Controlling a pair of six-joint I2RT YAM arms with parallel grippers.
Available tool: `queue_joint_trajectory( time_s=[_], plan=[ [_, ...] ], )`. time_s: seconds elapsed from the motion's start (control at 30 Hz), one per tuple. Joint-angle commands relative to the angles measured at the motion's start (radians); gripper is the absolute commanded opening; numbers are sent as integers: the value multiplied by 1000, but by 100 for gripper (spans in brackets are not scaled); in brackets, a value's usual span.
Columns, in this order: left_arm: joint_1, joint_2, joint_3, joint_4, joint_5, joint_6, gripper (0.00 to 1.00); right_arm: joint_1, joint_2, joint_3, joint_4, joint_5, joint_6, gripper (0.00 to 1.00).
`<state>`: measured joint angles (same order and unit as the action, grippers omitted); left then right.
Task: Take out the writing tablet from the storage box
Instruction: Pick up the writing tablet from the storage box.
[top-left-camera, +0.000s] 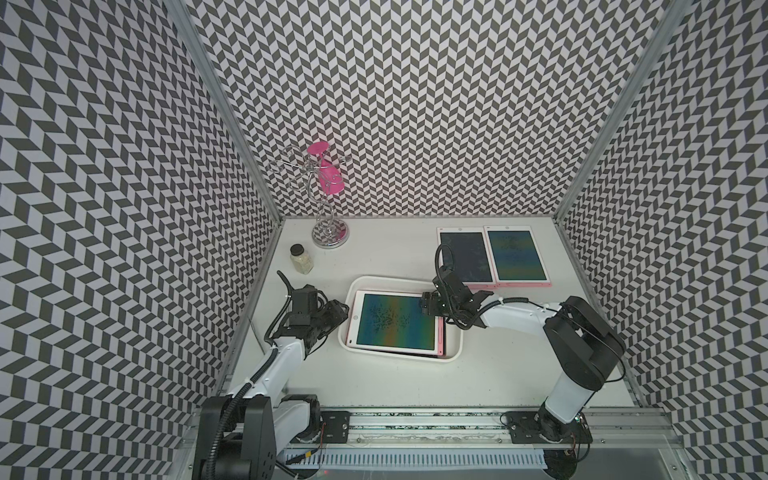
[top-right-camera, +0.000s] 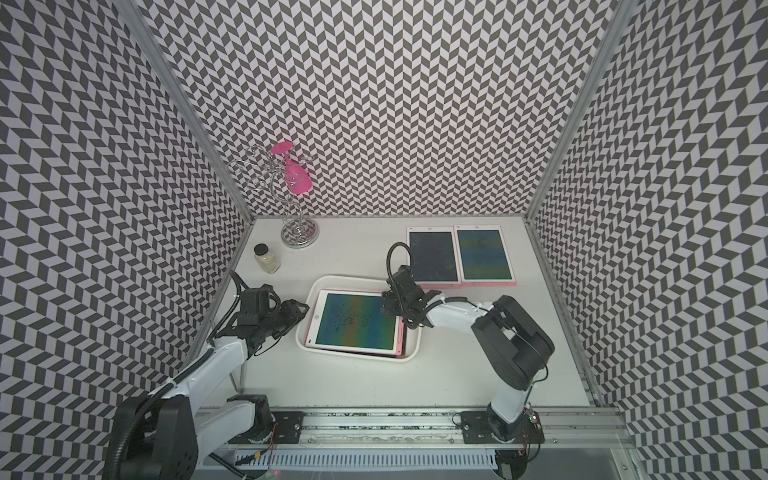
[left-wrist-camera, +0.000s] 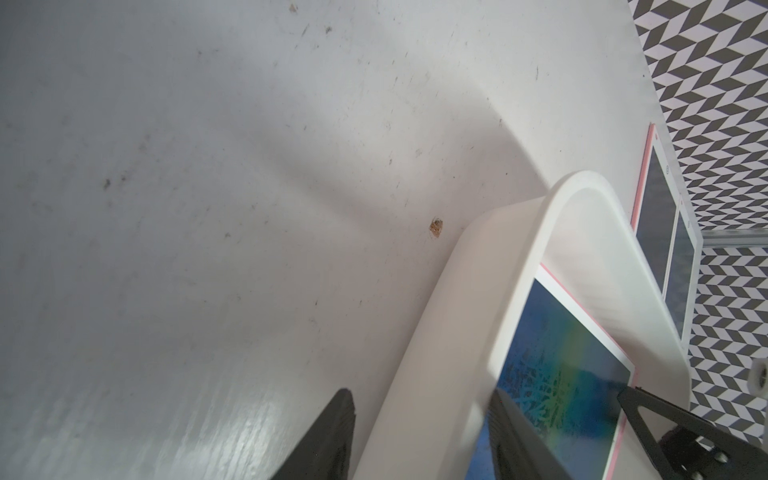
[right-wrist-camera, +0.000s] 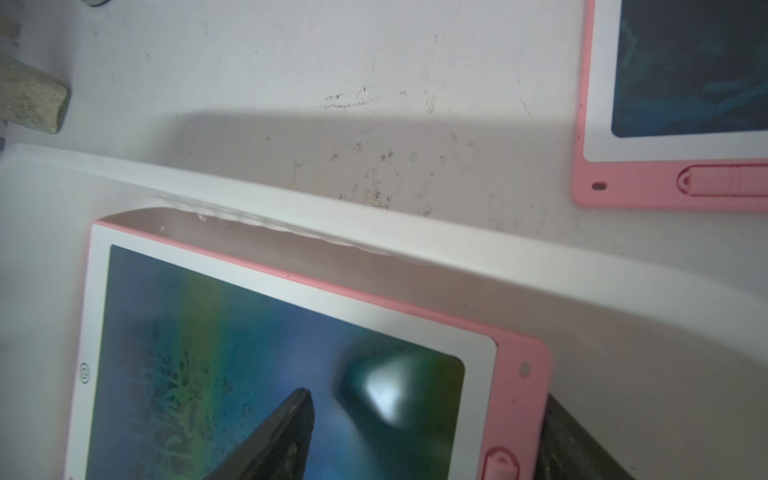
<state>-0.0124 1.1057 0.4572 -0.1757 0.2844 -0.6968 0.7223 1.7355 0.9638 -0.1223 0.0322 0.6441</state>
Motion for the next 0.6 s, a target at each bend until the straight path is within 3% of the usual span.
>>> queue_joint_trajectory(
  time_s=[0.0,0.33,0.57],
  plan=[
    [5,-4,9,-3,-47,-1,53,5,-70,-7,44,-82,-62,75],
    [5,-20,42,-25,-47,2,53,-3,-130,-8,-4,-205,-60,67],
    [-1,-18,60,-23,-31,-6,52,-7,-123,-25,13,-314,-51,51]
  ],
)
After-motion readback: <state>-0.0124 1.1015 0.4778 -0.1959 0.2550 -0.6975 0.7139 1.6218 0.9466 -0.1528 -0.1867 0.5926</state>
